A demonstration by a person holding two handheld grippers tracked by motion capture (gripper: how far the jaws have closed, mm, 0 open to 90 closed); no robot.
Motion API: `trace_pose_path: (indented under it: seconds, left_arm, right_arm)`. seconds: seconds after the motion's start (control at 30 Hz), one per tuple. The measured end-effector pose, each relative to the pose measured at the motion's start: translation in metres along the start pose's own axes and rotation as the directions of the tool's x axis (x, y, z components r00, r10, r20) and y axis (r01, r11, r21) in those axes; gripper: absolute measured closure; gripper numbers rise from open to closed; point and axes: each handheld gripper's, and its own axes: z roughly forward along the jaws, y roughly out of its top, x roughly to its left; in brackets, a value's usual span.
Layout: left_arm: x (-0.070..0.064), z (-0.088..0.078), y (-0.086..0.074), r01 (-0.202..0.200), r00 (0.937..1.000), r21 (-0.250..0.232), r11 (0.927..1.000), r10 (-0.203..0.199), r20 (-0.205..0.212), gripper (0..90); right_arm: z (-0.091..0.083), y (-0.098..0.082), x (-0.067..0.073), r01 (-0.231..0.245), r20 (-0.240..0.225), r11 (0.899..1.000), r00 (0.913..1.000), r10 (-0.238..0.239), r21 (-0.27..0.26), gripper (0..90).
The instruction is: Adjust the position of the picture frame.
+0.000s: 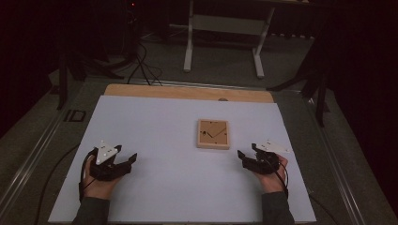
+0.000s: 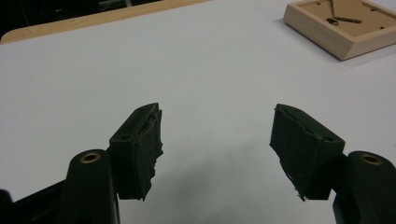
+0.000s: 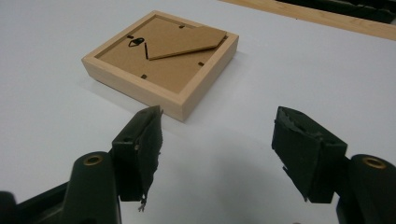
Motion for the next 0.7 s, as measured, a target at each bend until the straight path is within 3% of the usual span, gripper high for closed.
trace_pose_path:
  seconds: [0.4,0.53,0.7]
  left_arm:
    - [0.003,0.005,-0.004,0.004,0.9998,0.015,0.9999,-0.004,-0.018,33.6]
    - [0.001,0.006,-0.003,-0.005,0.9999,0.013,0.9999,0.005,-0.014,33.6]
    - [-0.003,0.01,-0.004,-0.03,0.9995,0.026,0.9992,0.03,-0.012,33.6]
  right_arm:
    - [0.006,0.001,0.002,-0.002,0.0,1.0,1.0,0.002,-0.002,36.5]
    - [0.009,0.001,0.004,0.007,-0.003,1.0,1.0,-0.007,0.002,40.8]
    - [0.011,0.004,0.005,0.013,-0.014,1.0,0.9998,-0.013,0.008,52.6]
